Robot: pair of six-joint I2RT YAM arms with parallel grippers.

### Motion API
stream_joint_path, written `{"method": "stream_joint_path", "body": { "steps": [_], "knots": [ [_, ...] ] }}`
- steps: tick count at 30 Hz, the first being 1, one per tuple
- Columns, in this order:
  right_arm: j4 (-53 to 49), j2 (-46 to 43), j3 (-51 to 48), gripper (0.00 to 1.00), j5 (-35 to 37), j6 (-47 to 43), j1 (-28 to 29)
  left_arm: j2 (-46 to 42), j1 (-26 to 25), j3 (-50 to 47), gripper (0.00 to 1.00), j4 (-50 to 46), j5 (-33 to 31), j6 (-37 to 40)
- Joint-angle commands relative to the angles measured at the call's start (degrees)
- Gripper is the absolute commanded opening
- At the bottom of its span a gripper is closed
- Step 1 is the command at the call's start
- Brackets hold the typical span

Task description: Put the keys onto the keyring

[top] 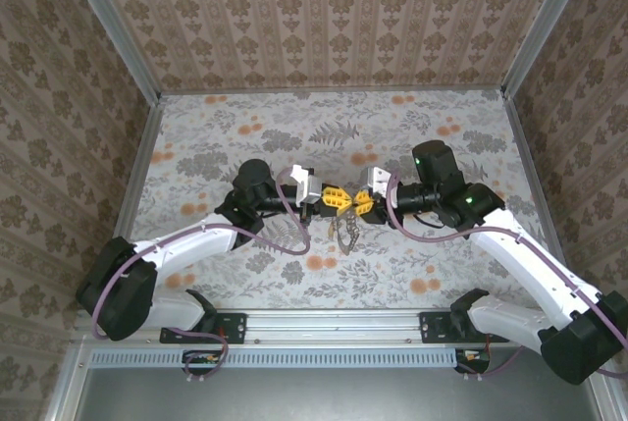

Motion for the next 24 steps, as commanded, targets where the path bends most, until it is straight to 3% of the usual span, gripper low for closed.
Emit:
{"method": "stream_joint_path", "body": {
  "steps": [1, 7, 12, 24],
  "knots": [
    [-0.31, -1.38, 0.75, 0.2, -1.52, -1.85, 0.85, 0.58, -0.26, 1.86, 0.0, 0.32, 0.57, 0.77],
    [-0.45, -2.41, 0.46, 0.26, -0.22, -1.85, 0.84, 0.3, -0.28, 1.68, 0.0, -0.14, 0.34, 1.31],
    [-3.1, -2.3, 1.26, 0.19, 2.0, -3.51, 0.84, -0.57, -0.46, 1.74, 0.0, -2.37, -0.2, 2.83],
    [0.29, -2.08, 0.03, 0.2, -1.94, -2.68, 0.91, -1.17, -0.84, 2.0, 0.0, -5.04, -0.02, 4.01]
  ]
}}
